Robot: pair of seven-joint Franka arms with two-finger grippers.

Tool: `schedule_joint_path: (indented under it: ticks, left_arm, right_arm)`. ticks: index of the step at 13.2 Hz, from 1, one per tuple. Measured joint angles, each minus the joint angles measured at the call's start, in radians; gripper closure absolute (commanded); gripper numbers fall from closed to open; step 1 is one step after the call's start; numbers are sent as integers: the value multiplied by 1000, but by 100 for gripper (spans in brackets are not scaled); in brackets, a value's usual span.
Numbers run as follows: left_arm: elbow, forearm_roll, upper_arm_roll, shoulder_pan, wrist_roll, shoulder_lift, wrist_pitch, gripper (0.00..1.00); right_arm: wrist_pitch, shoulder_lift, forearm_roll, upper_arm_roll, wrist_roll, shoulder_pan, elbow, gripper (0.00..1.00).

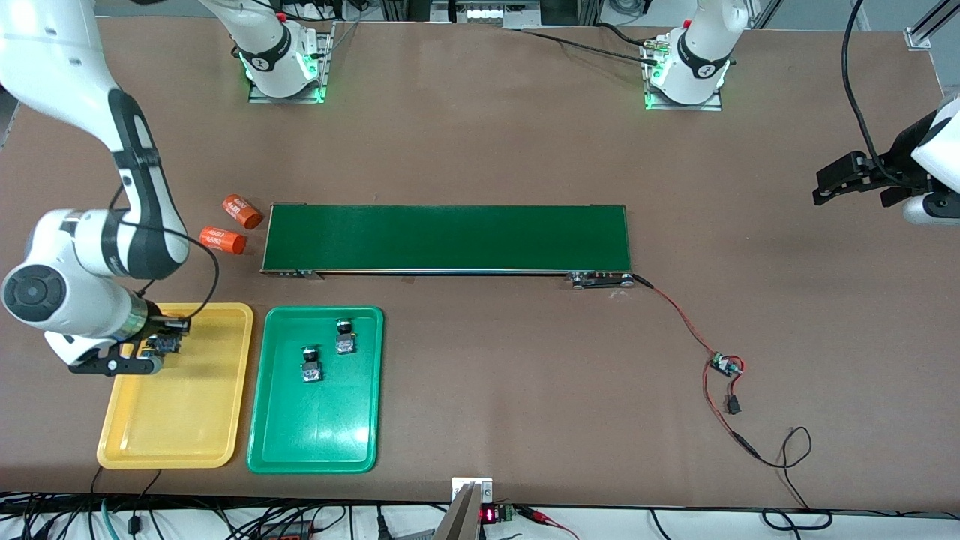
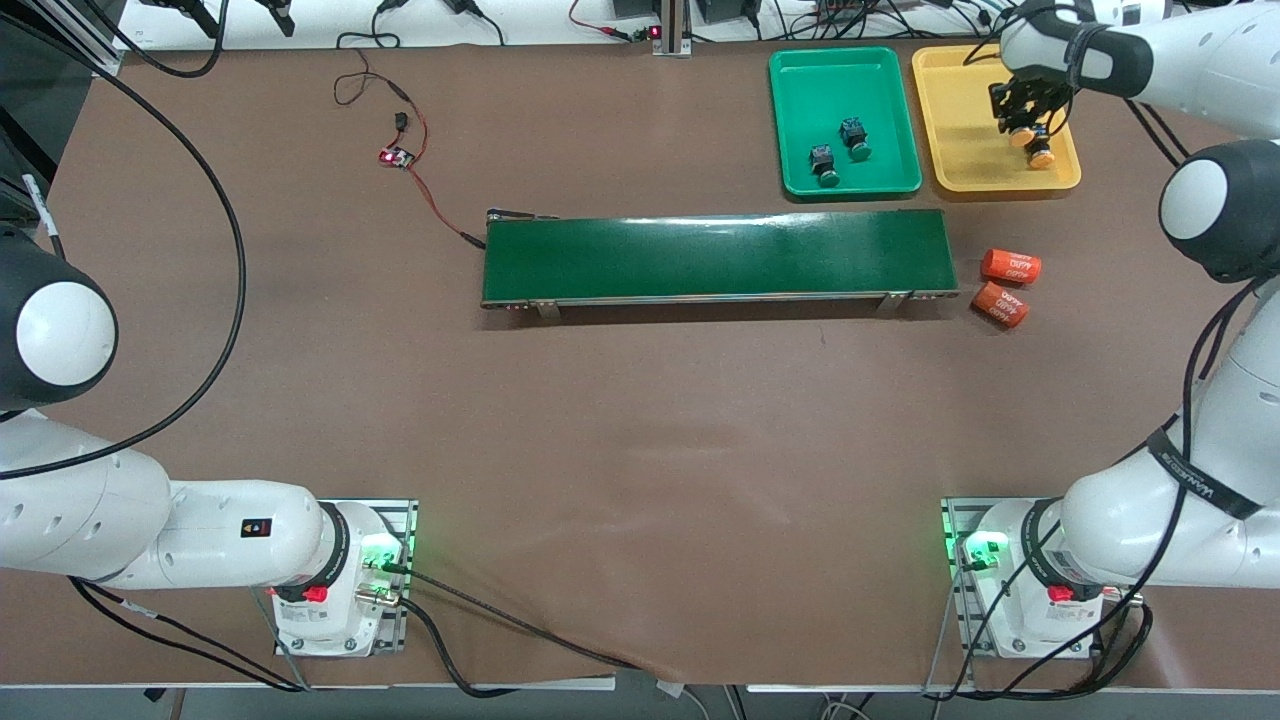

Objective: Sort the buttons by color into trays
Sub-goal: 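Carry the button with the right gripper down into the yellow tray, then open the right gripper and lift it away from the yellow tray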

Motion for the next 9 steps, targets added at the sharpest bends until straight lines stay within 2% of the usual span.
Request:
schedule_joint_path:
  ticks: [2,3,4,5,8,9]
  left_arm:
    - [0,0,1,2,0,0,0,0]
    - [0,0,1,2,0,0,0,0]
    - [0,0,1,2,0,0,0,0]
    - [0,0,1,2,0,0,0,0]
    - [0,0,1,2,0,0,0,0]
    - [0,0,1,2,0,0,0,0]
  right_arm:
    - [45,56,-1,-12,0,-1,30,97]
    - [50,76,-1,-14,0,-1,48,88]
    - [50,91,-1,-14,0,0,64,75]
    - [52,101,-1,-14,0,0,73,45]
    - [56,117,-1,-14,1,1,79,0]
    - [56,120,-1,-14,1,1,80,0]
